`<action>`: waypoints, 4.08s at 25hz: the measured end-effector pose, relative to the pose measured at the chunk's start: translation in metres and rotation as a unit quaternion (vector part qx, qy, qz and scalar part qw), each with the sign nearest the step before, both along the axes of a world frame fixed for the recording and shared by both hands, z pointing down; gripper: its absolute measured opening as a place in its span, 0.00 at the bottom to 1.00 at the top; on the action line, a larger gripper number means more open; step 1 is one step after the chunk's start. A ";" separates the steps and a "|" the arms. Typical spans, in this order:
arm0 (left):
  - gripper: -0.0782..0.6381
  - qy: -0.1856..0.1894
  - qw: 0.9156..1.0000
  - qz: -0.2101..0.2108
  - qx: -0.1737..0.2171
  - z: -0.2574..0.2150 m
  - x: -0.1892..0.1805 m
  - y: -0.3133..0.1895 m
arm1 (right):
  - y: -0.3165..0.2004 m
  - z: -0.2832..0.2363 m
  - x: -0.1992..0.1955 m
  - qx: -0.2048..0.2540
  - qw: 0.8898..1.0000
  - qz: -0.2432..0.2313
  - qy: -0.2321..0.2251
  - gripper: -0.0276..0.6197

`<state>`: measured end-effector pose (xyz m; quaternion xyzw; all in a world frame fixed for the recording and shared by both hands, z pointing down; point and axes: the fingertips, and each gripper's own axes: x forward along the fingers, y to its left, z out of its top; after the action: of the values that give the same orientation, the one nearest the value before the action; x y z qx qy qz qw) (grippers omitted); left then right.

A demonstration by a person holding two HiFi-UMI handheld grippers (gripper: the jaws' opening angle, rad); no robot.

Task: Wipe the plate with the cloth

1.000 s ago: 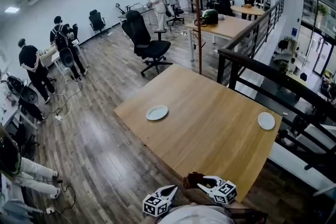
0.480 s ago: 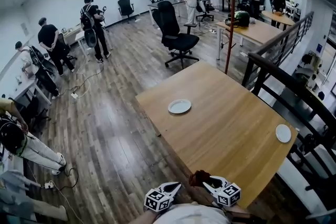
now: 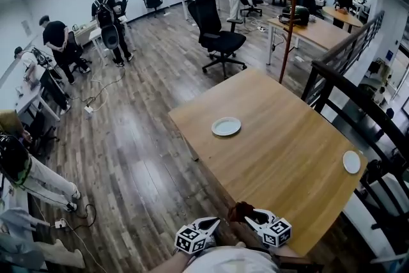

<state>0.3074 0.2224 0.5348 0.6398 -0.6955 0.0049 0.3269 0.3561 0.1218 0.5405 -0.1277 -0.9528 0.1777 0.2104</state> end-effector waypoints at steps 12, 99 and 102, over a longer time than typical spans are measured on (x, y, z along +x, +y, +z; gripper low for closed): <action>0.13 0.018 1.000 0.023 0.005 0.013 -0.073 0.027 | 0.023 0.007 -0.078 0.012 1.000 0.014 0.021 0.24; 0.13 0.009 0.946 0.323 -0.040 0.035 -0.458 -0.199 | -0.160 0.096 -0.424 0.050 0.947 0.278 0.154 0.24; 0.13 0.016 0.940 0.338 -0.043 0.040 -0.460 -0.204 | -0.167 0.101 -0.424 0.063 0.943 0.282 0.167 0.24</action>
<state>-0.1523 0.0189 0.5744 0.8226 -0.4323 0.1341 0.3443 -0.0679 -0.0452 0.6412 0.1913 -0.9102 0.1879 0.3155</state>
